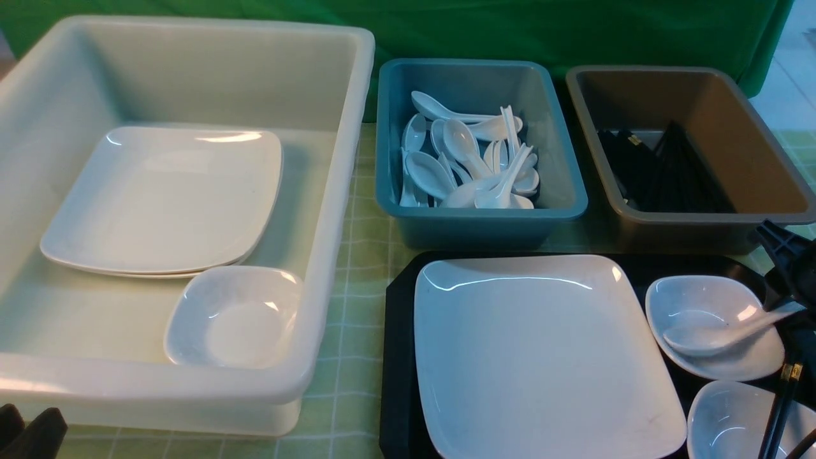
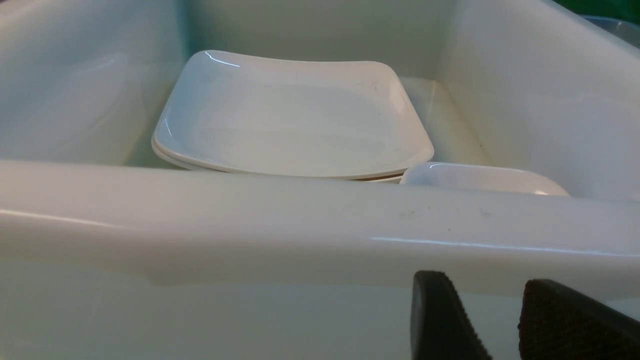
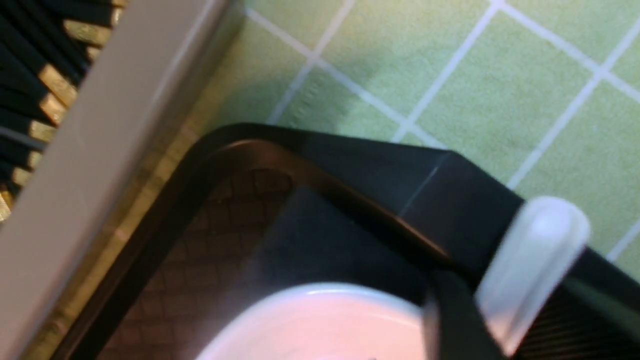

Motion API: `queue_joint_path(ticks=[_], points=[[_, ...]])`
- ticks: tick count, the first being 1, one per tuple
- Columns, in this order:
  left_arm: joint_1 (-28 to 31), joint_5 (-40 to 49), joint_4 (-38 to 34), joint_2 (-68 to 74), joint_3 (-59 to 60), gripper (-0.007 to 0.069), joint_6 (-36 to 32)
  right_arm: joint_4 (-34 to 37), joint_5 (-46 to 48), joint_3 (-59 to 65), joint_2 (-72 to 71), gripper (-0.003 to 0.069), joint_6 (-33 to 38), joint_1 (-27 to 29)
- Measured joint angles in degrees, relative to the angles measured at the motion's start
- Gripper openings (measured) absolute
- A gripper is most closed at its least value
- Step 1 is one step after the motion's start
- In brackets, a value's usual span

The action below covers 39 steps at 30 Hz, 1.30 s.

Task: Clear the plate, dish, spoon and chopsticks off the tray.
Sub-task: Use the right arm to grab a soup spoon from the plate, then use the right arm to put the soup spoon into the small storage box in the middle

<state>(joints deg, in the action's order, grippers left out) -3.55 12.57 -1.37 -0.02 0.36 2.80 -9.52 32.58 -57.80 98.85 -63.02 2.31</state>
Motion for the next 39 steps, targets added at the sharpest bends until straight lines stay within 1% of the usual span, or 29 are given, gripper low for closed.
queue_joint_path(ticks=[2, 4, 6, 11, 24, 29, 34, 37, 39], points=[[0.0, 0.0, 0.0, 0.0, 0.0, 0.0225, 0.0, 0.1, -0.1, 0.0, 0.0, 0.0103, 0.0, 0.0], [0.0, 0.0, 0.0, 0.0, 0.0, 0.0225, 0.0, 0.1, -0.2, 0.0, 0.0, 0.0074, 0.0, 0.0], [0.0, 0.0, 0.0, 0.0, 0.0, 0.0225, 0.0, 0.1, -0.2, 0.0, 0.0, 0.0066, 0.0, 0.0], [0.0, 0.0, 0.0, 0.0, 0.0, 0.0225, 0.0, 0.1, -0.2, 0.1, -0.5, 0.0064, 0.1, 0.0], [0.0, 0.0, 0.0, 0.0, 0.0, 0.0225, -0.1, 0.1, -4.6, 0.1, -9.4, 0.0063, 8.9, 0.0], [0.0, 0.0, 0.0, 0.0, 0.0, 0.0225, -0.1, 1.5, -9.2, 0.1, -14.2, 0.0063, 13.3, -0.5], [0.0, 0.0, 0.0, 0.0, 0.0, 0.0225, -0.1, 5.1, -19.2, -1.5, -18.0, 0.0063, 16.6, -4.4], [0.0, 0.0, 0.0, 0.0, 0.0, 0.0225, -0.1, 5.9, -23.3, -5.9, -17.2, 0.0063, 18.9, -9.1], [0.0, 0.0, 0.0, 0.0, 0.0, 0.0225, -0.1, 6.2, -26.6, -11.4, -14.5, 0.0063, 21.9, -13.1]])
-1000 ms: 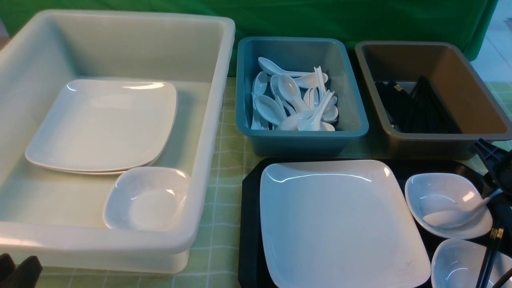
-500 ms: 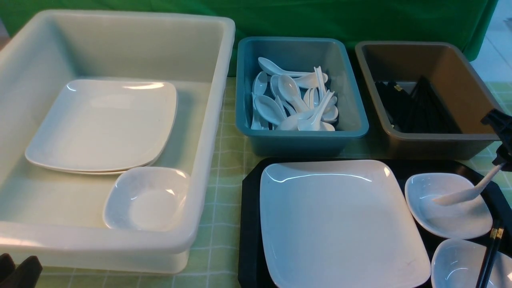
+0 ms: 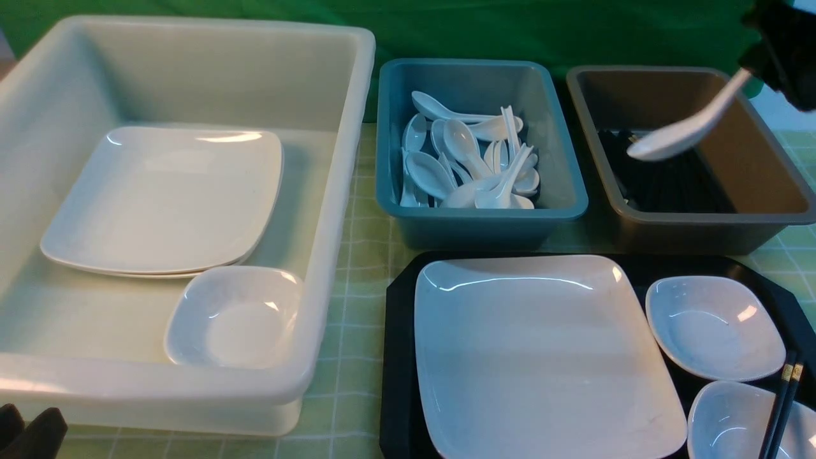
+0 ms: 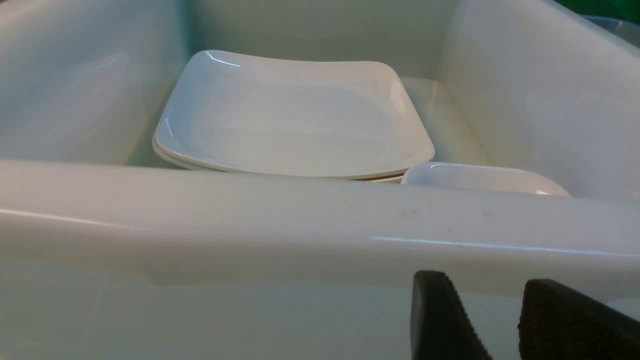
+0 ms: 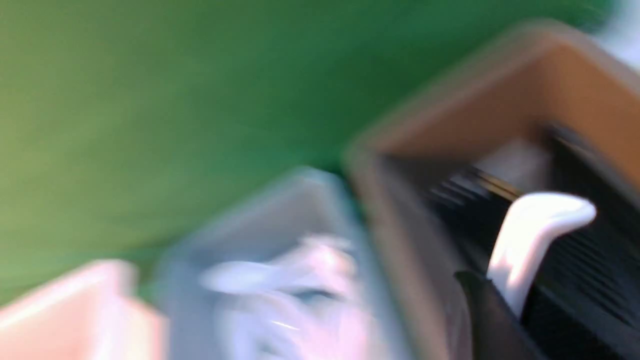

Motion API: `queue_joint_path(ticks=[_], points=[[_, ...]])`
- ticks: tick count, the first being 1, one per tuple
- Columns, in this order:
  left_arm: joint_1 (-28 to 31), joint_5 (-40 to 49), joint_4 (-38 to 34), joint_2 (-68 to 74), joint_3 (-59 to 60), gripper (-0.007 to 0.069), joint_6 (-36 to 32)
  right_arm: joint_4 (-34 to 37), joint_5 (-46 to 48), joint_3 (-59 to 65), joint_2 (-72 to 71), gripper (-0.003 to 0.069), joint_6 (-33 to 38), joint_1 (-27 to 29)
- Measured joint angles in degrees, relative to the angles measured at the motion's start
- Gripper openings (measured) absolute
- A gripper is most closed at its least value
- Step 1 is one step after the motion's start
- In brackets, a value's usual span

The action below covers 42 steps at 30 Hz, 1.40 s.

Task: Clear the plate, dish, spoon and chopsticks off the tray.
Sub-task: Use the right arm to put the soup spoon into the small storage box in the middle, then use the right arm to grab a pair of chopsticks from the plate

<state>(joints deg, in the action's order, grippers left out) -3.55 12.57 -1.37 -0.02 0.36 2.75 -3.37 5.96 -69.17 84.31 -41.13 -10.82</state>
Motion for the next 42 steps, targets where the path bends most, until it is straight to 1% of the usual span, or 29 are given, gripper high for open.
queue_joint_path(ticks=[2, 6, 10, 14, 18, 20, 23, 24, 26, 27, 28, 29, 31, 32, 34, 35, 36, 39, 40, 42], points=[[0.0, 0.0, 0.0, 0.0, 0.0, 0.0225, 0.0, 0.1, -2.2, -4.6, 4.0, 0.0063, 3.4, -2.9], [0.0, 0.0, 0.0, 0.0, 0.0, 0.0225, 0.0, 0.2, -5.1, -11.4, 12.2, 0.0065, 9.0, -6.7], [0.0, 0.0, 0.0, 0.0, 0.0, 0.0225, 0.0, 0.2, -6.6, -16.3, 20.1, 0.0083, 11.4, -9.0], [0.0, 0.0, 0.0, 0.0, 0.0, 0.0225, 0.0, 0.2, -9.6, -21.1, 29.3, 0.0159, 13.0, -11.2], [0.0, 0.0, 0.0, 0.0, 0.0, 0.0225, 0.1, 0.2, -10.5, -22.5, 33.7, 0.0272, 13.5, -11.5], [0.0, 0.0, 0.0, 0.0, 0.0, 0.0225, 0.1, 0.2, -7.8, -22.6, 34.3, 0.0320, 13.5, -11.5], [0.0, 0.0, 0.0, 0.0, 0.0, 0.0225, 0.1, 0.2, -1.8, -22.6, 32.8, 0.0332, 13.9, -11.5], [0.0, 0.0, 0.0, 0.0, 0.0, 0.0225, 0.1, 0.2, 1.3, -22.6, 31.5, 0.0325, 14.4, -11.5], [0.0, 0.0, 0.0, 0.0, 0.0, 0.0225, 0.1, 0.2, 7.9, -22.6, 28.2, 0.0290, 17.8, -11.4], [0.0, 0.0, 0.0, 0.0, 0.0, 0.0225, 0.1, 0.2, 13.7, -22.6, 25.5, 0.0247, 21.5, -11.4], [0.0, 0.0, 0.0, 0.0, 0.0, 0.0225, 0.1, 0.2, 14.6, -22.6, 24.5, 0.0240, 22.9, -11.4], [0.0, 0.0, 0.0, 0.0, 0.0, 0.0225, 0.1, 0.2, 20.3, -22.7, 21.4, 0.0195, 27.0, -11.4], [0.0, 0.0, 0.0, 0.0, 0.0, 0.0225, 0.1, 0.2, 30.8, -22.9, 16.2, 0.0118, 32.1, -11.4], [0.0, 0.0, 0.0, 0.0, 0.0, 0.0225, 0.1, 0.1, 33.0, -22.9, 15.2, 0.0104, 32.7, -11.4], [0.0, 0.0, 0.0, 0.0, 0.0, 0.0225, 0.1, -0.2, 46.7, -23.1, 9.5, 0.0031, 34.9, -11.4], [0.0, 0.0, 0.0, 0.0, 0.0, 0.0225, 0.1, -0.2, 46.7, -23.1, 9.5, 0.0031, 34.9, -11.4], [0.0, 0.0, 0.0, 0.0, 0.0, 0.0225, 0.1, -0.3, 55.0, -21.9, 6.3, 0.0010, 34.8, -11.4], [0.0, 0.0, 0.0, 0.0, 0.0, 0.0225, 0.1, -0.5, 59.8, -18.6, 3.7, 0.0009, 34.5, -11.4], [0.0, 0.0, 0.0, 0.0, 0.0, 0.0225, 0.1, -0.6, 61.1, -14.6, 2.0, 0.0009, 33.6, -11.4], [0.0, 0.0, 0.0, 0.0, 0.0, 0.0225, 0.0, -1.3, 61.3, -11.2, 0.7, 0.0009, 32.0, -11.4]])
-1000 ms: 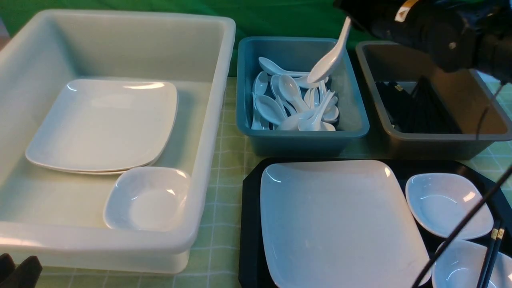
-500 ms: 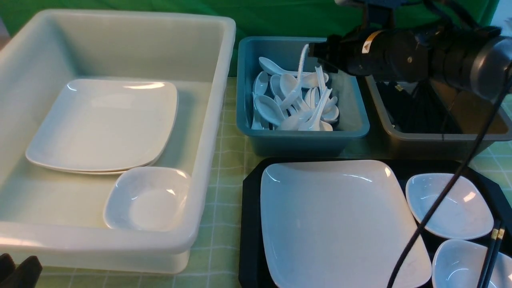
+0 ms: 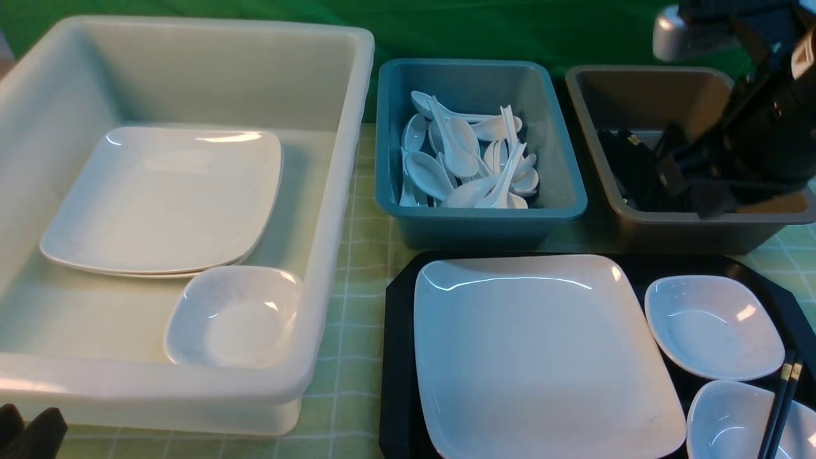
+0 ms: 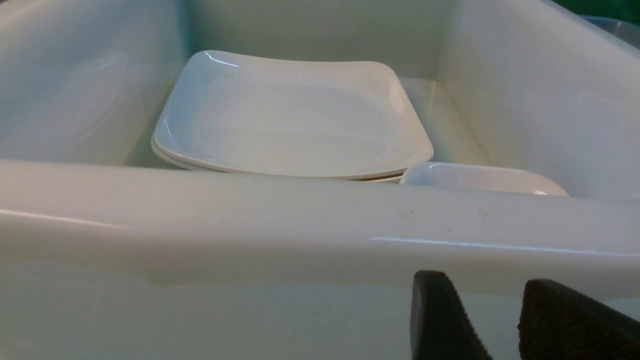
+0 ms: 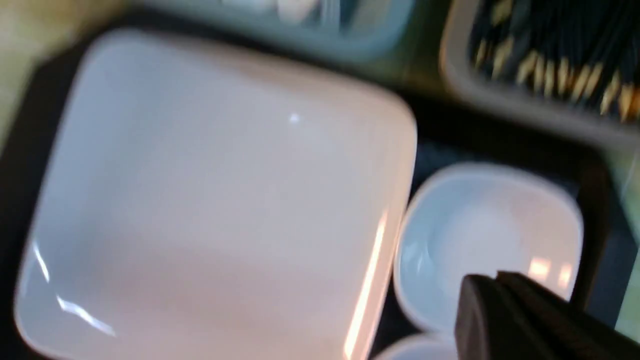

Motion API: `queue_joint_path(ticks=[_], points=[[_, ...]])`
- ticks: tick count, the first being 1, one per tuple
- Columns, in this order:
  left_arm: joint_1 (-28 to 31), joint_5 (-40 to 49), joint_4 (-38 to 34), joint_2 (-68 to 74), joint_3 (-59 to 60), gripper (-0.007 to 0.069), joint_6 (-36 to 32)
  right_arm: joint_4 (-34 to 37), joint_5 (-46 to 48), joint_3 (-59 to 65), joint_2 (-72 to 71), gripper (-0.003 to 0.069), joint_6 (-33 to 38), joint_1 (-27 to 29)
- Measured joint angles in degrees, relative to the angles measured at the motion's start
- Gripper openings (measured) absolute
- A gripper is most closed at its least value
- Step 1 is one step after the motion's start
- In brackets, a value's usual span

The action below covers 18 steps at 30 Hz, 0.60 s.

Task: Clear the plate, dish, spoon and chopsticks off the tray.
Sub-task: Use the right arm to grab a pair of chopsticks from the plate

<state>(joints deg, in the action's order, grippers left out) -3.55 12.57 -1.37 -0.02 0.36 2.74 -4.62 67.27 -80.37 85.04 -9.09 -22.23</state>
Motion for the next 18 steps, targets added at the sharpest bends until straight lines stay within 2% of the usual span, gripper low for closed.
queue_joint_path(ticks=[3, 7, 14, 18], points=[[0.0, 0.0, 0.0, 0.0, 0.0, 0.0225, 0.0, -2.9, -0.7, 10.8, -2.2, 0.0010, -5.4, 0.0], [0.0, 0.0, 0.0, 0.0, 0.0, 0.0225, 0.0, -3.9, -2.5, 19.4, -3.0, 0.0010, -10.4, 1.3], [0.0, 0.0, 0.0, 0.0, 0.0, 0.0225, 0.0, -3.6, -5.4, 29.3, -5.6, 0.0013, -12.3, 8.2], [0.0, 0.0, 0.0, 0.0, 0.0, 0.0225, 0.0, -1.4, -11.3, 34.2, -8.9, 0.0021, -14.0, 10.9]])
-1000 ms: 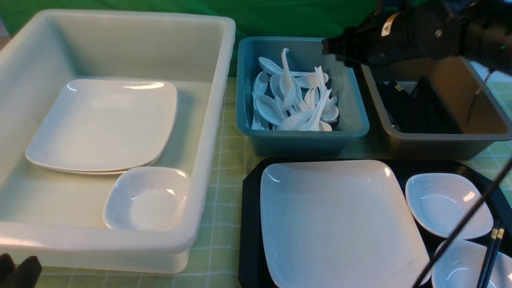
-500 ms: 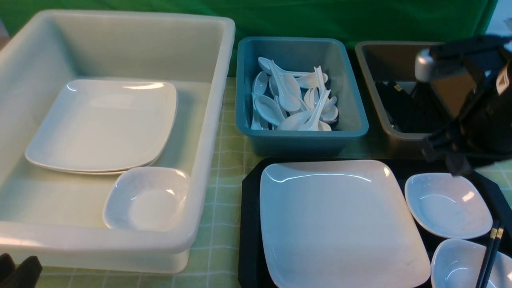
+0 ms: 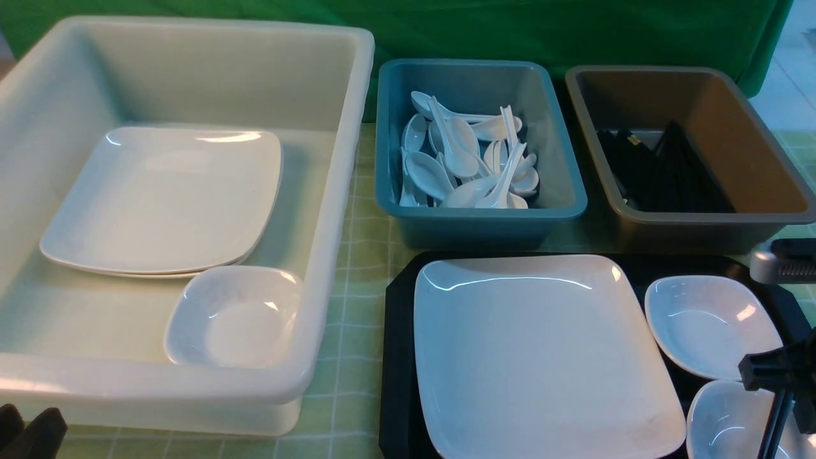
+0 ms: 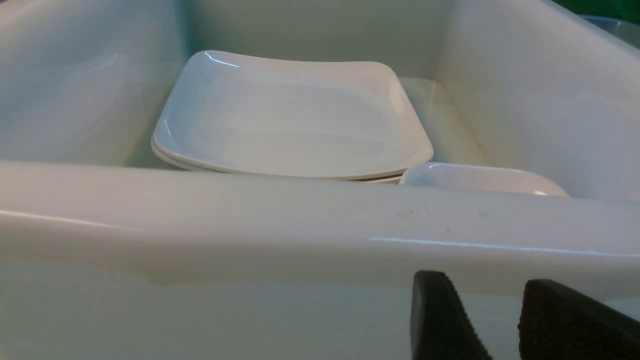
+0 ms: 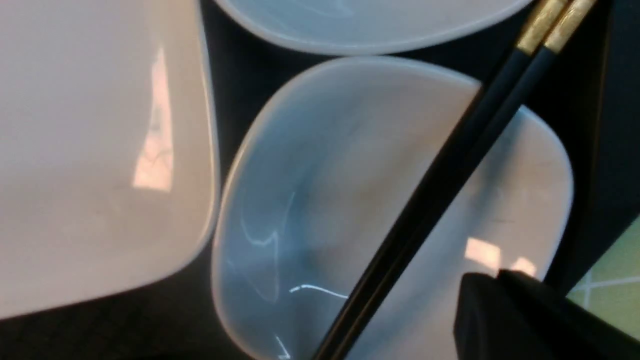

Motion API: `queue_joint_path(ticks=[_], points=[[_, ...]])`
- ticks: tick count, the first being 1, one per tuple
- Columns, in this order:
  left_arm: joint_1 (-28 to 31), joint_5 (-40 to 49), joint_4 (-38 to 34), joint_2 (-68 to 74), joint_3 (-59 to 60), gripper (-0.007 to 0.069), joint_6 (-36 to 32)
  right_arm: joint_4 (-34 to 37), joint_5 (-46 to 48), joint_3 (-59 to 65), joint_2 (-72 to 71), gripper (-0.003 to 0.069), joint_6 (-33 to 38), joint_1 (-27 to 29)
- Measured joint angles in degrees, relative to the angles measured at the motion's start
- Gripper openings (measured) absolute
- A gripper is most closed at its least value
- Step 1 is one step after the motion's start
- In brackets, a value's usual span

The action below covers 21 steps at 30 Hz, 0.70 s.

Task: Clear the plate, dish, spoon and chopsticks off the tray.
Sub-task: Use the right arm to grab a pair of chopsticks from the plate

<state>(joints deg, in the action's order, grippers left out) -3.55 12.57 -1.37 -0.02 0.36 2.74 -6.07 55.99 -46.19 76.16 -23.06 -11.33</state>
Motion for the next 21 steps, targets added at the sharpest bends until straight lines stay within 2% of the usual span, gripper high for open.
queue_joint_path(ticks=[3, 6, 7, 8, 10, 14, 21], points=[[0.0, 0.0, 0.0, 0.0, 0.0, 0.0225, 0.0, 0.5, -3.5, 2.1, -1.0, 0.0051, -2.4, 0.1], [0.0, 0.0, 0.0, 0.0, 0.0, 0.0225, 0.0, 0.9, -8.7, 5.0, -1.1, 0.0156, -6.5, 0.1], [0.0, 0.0, 0.0, 0.0, 0.0, 0.0225, 0.1, 0.9, -11.5, 6.2, -0.9, 0.0225, -8.5, 0.1], [0.0, 0.0, 0.0, 0.0, 0.0, 0.0225, 0.1, 0.9, -12.9, 6.9, -0.6, 0.0262, -9.5, 0.1], [0.0, 0.0, 0.0, 0.0, 0.0, 0.0225, 0.1, 0.8, -14.4, 7.8, -0.2, 0.0301, -11.3, 0.1], [0.0, 0.0, 0.0, 0.0, 0.0, 0.0225, 0.1, -1.3, -16.9, 8.4, 1.0, 0.0328, -16.4, 0.1], [0.0, 0.0, 0.0, 0.0, 0.0, 0.0225, 0.1, -2.2, -18.2, 8.5, 1.9, 0.0333, -19.3, 0.1]])
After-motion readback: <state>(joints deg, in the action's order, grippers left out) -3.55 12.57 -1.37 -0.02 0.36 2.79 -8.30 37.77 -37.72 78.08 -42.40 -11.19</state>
